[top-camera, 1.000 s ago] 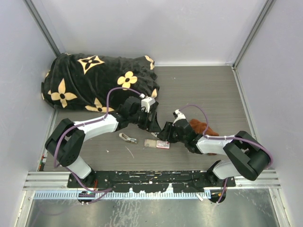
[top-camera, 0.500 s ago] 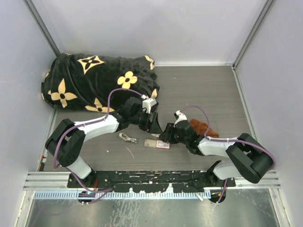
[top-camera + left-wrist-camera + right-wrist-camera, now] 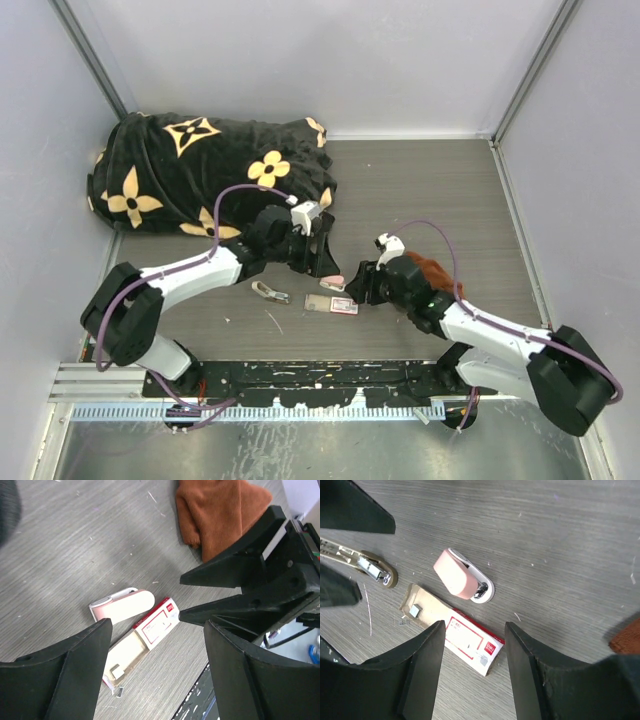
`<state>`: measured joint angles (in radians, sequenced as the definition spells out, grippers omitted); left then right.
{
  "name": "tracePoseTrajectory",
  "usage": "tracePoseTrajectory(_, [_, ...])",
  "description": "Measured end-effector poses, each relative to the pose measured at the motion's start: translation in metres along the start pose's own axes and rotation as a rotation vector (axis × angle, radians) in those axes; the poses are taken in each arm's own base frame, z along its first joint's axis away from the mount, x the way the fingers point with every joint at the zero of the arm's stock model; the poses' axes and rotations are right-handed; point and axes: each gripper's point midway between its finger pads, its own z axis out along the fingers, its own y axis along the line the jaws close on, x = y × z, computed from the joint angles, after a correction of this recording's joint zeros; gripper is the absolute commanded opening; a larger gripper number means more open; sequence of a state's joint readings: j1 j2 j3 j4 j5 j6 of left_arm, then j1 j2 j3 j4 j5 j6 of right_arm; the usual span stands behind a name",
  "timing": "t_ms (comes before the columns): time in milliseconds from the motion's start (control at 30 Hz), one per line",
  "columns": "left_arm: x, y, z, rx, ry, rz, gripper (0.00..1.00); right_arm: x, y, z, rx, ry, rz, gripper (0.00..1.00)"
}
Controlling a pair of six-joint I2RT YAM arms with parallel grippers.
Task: Load the staples into the stapler
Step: Close the stapler at the center of the board.
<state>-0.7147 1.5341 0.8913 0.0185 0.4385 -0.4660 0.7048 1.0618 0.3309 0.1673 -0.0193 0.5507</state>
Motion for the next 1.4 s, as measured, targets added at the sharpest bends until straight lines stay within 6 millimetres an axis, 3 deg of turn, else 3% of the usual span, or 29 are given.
tracePoseTrajectory(233, [-0.023,0.011,-0.031,-0.054,-0.152,-0.103,0.78,-0.022,0.012,-0.008,-0.054,-0.047,-0.201,0.59])
tracePoseTrajectory(400, [-0.022,0.023,-0.051,-0.100,-0.203,-0.162,0.80,-0.025,0.016,0.009,-0.058,-0.012,-0.340,0.63])
tracePoseTrajectory(500, [-0.024,0.027,-0.065,-0.112,-0.237,-0.185,0.81,-0.027,0.019,0.020,-0.066,0.019,-0.413,0.71])
tracePoseTrajectory(633, [-0.027,0.036,-0.079,-0.125,-0.273,-0.214,0.81,-0.031,0.026,0.033,-0.092,0.049,-0.489,0.71])
tracePoseTrajectory(867, [-0.017,0.042,-0.082,-0.135,-0.251,-0.252,0.82,-0.020,0.038,0.048,-0.131,0.113,-0.591,0.68])
tracePoseTrajectory(1400, [-0.013,0.032,-0.082,-0.093,-0.233,-0.246,0.82,-0.004,0.019,0.058,-0.066,0.148,-0.637,0.48])
